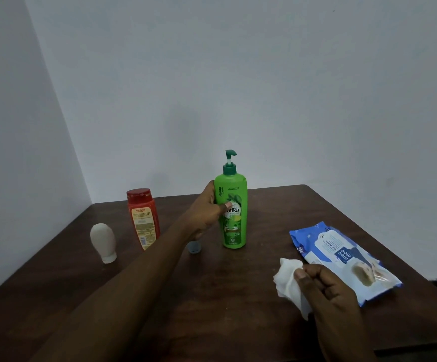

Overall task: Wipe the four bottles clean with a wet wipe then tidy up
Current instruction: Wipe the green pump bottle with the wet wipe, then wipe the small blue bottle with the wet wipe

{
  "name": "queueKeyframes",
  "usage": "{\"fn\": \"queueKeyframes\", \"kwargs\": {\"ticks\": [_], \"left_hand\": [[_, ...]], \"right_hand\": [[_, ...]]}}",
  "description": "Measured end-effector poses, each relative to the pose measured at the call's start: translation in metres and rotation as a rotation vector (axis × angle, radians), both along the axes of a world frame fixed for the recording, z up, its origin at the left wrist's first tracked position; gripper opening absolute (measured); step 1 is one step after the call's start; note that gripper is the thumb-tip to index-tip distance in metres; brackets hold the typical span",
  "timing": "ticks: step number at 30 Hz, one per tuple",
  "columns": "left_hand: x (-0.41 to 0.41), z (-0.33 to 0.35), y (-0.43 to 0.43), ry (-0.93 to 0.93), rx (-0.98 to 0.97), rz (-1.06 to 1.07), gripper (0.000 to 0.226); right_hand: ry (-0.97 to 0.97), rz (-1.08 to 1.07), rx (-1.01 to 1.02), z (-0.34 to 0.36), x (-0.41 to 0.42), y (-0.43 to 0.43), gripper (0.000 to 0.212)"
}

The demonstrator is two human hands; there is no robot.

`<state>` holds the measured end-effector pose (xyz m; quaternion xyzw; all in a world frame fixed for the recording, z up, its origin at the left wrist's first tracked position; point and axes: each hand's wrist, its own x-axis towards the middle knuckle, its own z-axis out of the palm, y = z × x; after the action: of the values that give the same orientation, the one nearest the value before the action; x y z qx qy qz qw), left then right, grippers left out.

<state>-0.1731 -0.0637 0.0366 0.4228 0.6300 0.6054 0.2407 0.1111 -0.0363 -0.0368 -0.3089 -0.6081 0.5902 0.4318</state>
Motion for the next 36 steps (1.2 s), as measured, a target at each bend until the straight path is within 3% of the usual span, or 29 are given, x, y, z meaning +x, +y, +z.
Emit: {"fn": "queueKeyframes", "kwargs": {"ticks": [8, 12, 14, 16, 18, 20, 23, 25, 28, 31, 33, 36], "left_hand": [[-0.001, -0.002, -0.005, -0.023, -0.006, 0.009, 0.050], [0.002, 0.017, -0.025, -0.022, -0.065, -0.058, 0.082], [0.005, 0.031, -0.045, -0.007, -0.043, 0.030, 0.097], [0.013, 0.032, -0.072, 0.144, 0.033, 0.254, 0.083], [0.025, 0.012, -0.097, 0.301, 0.110, 0.525, 0.053], [0.036, -0.019, -0.119, 0.348, -0.007, 0.655, 0.041], [0.037, -0.052, -0.134, 0.282, -0.365, 0.547, 0.065], [0.027, -0.057, -0.132, 0.236, -0.474, 0.484, 0.078], [0.010, -0.060, -0.118, 0.252, -0.503, 0.455, 0.087], [-0.003, -0.062, -0.106, 0.301, -0.433, 0.415, 0.090], [-0.008, -0.062, -0.101, 0.287, -0.370, 0.375, 0.093], [-0.016, -0.066, -0.097, 0.295, -0.325, 0.351, 0.090]], "right_hand": [[-0.013, 0.002, 0.026, 0.002, -0.001, -0.001, 0.010], [-0.028, 0.005, 0.013, 0.001, 0.000, 0.000, 0.009], [-0.026, 0.018, 0.008, 0.003, 0.001, -0.001, 0.009], [-0.004, 0.012, -0.016, 0.004, 0.000, -0.002, 0.010], [-0.002, 0.001, -0.024, 0.003, -0.001, 0.000, 0.008], [-0.018, -0.006, -0.034, -0.001, -0.003, 0.003, 0.006], [-0.001, -0.037, -0.036, -0.005, -0.004, 0.006, 0.008], [0.013, -0.054, -0.033, -0.007, -0.005, 0.007, 0.008], [-0.014, -0.067, -0.007, -0.014, -0.007, 0.008, 0.010], [-0.013, -0.080, 0.033, -0.015, -0.009, 0.012, 0.027], [-0.045, -0.078, 0.042, -0.012, -0.008, 0.013, 0.019], [-0.135, -0.035, 0.212, 0.000, -0.009, 0.012, 0.023]]}}
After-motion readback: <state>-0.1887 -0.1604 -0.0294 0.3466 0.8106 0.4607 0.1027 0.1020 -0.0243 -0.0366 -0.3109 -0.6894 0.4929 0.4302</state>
